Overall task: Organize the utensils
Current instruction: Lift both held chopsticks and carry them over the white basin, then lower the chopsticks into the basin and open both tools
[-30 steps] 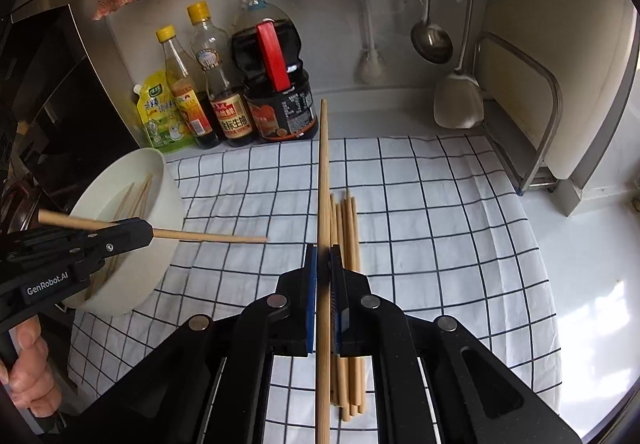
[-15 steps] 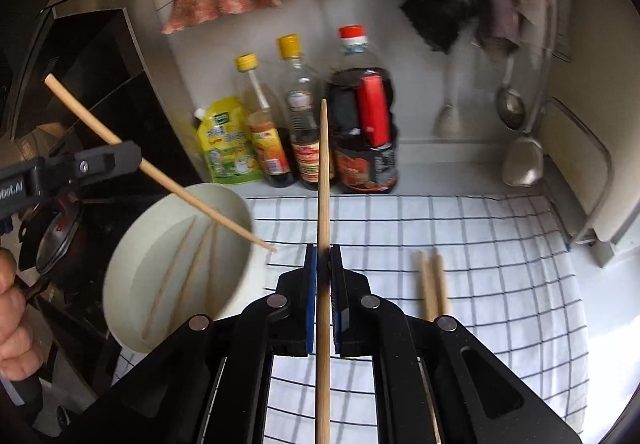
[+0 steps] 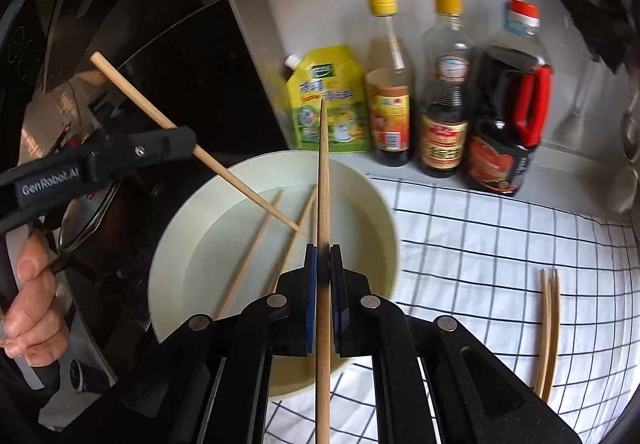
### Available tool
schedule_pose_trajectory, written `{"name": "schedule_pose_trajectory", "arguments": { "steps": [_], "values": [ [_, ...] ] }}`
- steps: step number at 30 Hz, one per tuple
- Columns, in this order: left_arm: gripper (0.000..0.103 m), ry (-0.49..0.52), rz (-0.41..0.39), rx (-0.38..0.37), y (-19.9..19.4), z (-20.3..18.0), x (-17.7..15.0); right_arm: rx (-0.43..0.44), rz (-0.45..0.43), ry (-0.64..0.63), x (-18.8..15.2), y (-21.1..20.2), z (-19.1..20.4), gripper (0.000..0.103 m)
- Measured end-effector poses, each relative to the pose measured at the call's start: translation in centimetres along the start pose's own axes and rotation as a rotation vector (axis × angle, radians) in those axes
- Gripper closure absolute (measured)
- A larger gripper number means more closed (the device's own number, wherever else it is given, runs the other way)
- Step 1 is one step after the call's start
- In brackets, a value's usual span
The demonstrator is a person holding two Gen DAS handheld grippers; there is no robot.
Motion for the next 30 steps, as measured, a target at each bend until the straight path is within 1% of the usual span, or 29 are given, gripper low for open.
{"name": "schedule_pose_trajectory", "arguments": {
  "steps": [2, 5, 7, 12, 14, 16, 20, 22, 26, 30],
  "values": [
    [0.096, -0.010, 0.030, -0.022, -0.1, 0.8, -0.8, 0.012, 0.010, -0.011, 0.0, 0.4, 0.9, 0.097],
    [0.096, 0.010, 0.086, 0.003, 0.7, 1.9, -2.3, 0.021, 0.035, -0.003, -0.8, 1.4, 1.5, 0.097],
    [0.096, 0.010, 0.106, -0.003, 1.1, 2.4, -3.1, 0.023, 0.055, 0.006, -1.3, 2.5, 1.7, 0.097],
    [0.095, 0.031, 0.067, 0.017, 1.3, 2.9, -3.1, 0.027, 0.090, 0.013, -2.4, 4.0, 1.9, 0.097],
    [0.095, 0.042, 0.072, 0.024, 1.8, 2.9, -3.3, 0.031, 0.109, 0.019, -2.8, 4.5, 1.9, 0.097],
    [0.095, 0.032, 0.100, 0.021, 2.4, 3.0, -4.0, 0.030, 0.124, 0.017, -3.1, 5.0, 1.9, 0.097],
    [0.094, 0.019, 0.176, 0.023, 4.3, 3.1, -6.6, 0.033, 0.147, 0.015, -3.6, 5.5, 2.1, 0.097],
    [0.094, 0.027, 0.177, 0.030, 4.7, 3.1, -7.3, 0.033, 0.159, 0.014, -3.8, 5.9, 2.2, 0.097],
    [0.094, 0.020, 0.239, 0.048, 7.1, 3.7, -9.0, 0.036, 0.176, 0.013, -4.0, 6.6, 2.3, 0.097],
    [0.094, 0.014, 0.265, 0.072, 9.1, 4.3, -9.6, 0.036, 0.188, 0.022, -3.9, 7.4, 1.8, 0.097]
  ]
}}
Point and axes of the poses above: each gripper's, at about its wrist camera, not at the fingertips, and y roughly the way its jaws point, z to its left, x to its top, the point moved 9 cm from there along y, roughly the way its jaws point, and after that the axes turned 5 degrees about -y, right-handed, at the moved point
